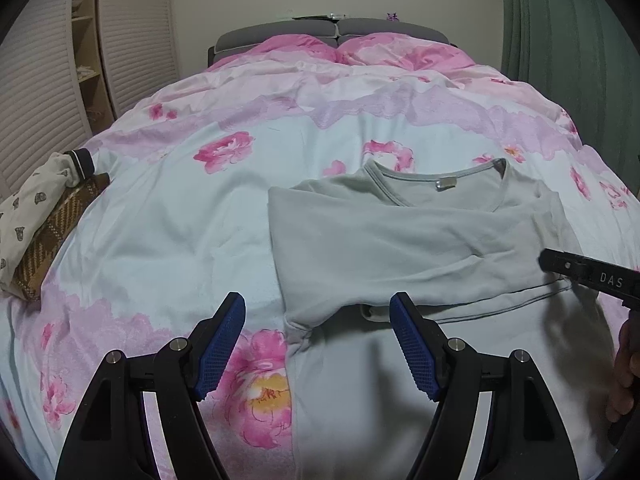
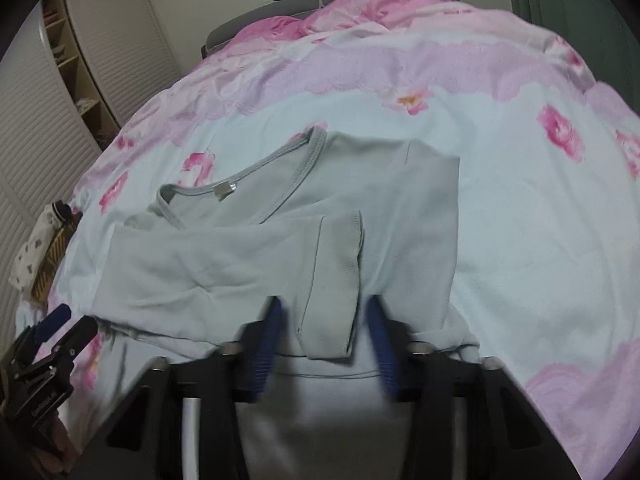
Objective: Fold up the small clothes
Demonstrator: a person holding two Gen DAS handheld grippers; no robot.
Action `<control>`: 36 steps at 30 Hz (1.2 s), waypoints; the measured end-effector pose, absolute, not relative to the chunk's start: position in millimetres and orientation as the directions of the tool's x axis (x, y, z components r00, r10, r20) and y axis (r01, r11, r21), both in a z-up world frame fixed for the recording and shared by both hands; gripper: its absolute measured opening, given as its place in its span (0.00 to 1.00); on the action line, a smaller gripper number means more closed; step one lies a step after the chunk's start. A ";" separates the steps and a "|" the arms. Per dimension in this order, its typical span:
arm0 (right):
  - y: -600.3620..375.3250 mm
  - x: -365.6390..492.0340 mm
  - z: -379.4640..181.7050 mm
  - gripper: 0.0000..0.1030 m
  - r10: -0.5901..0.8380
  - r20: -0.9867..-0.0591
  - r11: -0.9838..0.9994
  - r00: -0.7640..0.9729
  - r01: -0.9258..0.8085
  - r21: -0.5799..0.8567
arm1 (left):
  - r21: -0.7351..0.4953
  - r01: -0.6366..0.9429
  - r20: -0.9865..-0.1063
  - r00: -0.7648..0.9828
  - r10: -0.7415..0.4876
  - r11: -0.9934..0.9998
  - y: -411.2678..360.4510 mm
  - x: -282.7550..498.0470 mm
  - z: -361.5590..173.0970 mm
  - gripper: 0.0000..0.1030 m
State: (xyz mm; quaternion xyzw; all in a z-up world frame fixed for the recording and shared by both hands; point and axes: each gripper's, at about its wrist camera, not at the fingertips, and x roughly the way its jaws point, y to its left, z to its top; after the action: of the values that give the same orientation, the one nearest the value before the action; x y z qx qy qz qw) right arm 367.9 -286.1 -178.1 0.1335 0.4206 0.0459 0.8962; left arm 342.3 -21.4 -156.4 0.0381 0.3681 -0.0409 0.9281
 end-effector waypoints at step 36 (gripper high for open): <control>-289.0 376.5 -183.7 0.55 -0.120 -0.724 0.993 0.679 0.094 -0.076 | 0.054 0.057 -0.753 0.658 0.003 0.997 -30.6 389.5 -192.2 0.74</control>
State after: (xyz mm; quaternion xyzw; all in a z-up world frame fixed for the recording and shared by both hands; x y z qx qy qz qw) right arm 376.5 -289.0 -183.7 -0.0163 0.3963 -0.0586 0.9161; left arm 389.5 -30.6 -192.2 0.0366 0.4132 -0.0147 0.9098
